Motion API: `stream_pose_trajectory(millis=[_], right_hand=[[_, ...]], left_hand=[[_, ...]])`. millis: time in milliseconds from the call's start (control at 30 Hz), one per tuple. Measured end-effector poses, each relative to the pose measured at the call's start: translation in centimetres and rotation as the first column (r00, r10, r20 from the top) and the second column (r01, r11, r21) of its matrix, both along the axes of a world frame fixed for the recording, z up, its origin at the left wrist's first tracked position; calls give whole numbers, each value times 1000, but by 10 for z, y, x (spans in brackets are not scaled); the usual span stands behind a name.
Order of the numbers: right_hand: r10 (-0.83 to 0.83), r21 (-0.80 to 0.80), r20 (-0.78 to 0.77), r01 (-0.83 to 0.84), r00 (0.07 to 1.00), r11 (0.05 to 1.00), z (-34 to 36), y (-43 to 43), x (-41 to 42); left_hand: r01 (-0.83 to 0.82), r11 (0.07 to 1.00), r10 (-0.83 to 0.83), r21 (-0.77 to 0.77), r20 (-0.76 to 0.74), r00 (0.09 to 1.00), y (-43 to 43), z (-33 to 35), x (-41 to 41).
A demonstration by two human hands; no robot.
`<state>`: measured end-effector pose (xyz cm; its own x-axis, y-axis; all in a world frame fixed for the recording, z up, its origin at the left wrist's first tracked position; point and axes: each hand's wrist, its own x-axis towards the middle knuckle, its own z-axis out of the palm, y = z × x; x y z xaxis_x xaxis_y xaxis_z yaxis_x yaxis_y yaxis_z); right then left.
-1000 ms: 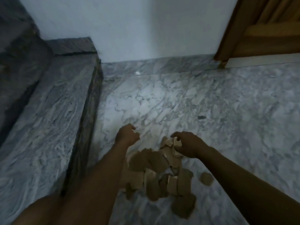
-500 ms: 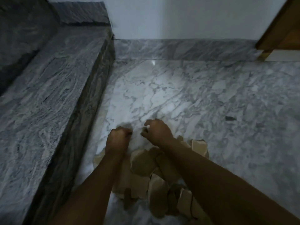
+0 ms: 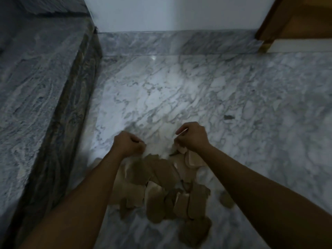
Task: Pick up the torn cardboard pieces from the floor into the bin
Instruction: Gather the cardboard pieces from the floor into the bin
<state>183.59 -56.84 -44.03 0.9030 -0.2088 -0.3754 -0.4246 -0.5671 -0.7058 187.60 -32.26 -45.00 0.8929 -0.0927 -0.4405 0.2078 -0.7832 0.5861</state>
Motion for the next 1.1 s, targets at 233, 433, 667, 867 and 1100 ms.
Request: stream_pose_trajectory(millis=[233, 433, 667, 867, 1100], right_hand=[[-148, 55, -157, 158, 976, 986, -9, -56, -43], [-118, -160, -73, 105, 990, 981, -40, -37, -66], [-159, -32, -45, 157, 986, 987, -44, -37, -65], [-178, 0, 53, 178, 983, 984, -33, -77, -74], [249, -129, -267, -291, 931, 948, 13, -149, -104]], left_hand=[[285, 955, -294, -75, -156, 943, -109, -3, -13], [302, 952, -306, 49, 107, 946, -117, -23, -28], [170, 985, -168, -15, 101, 981, -105, -29, -36], [-46, 981, 52, -187, 30, 998, -101, -26, -36], [97, 982, -73, -161, 150, 986, -114, 20, -22]])
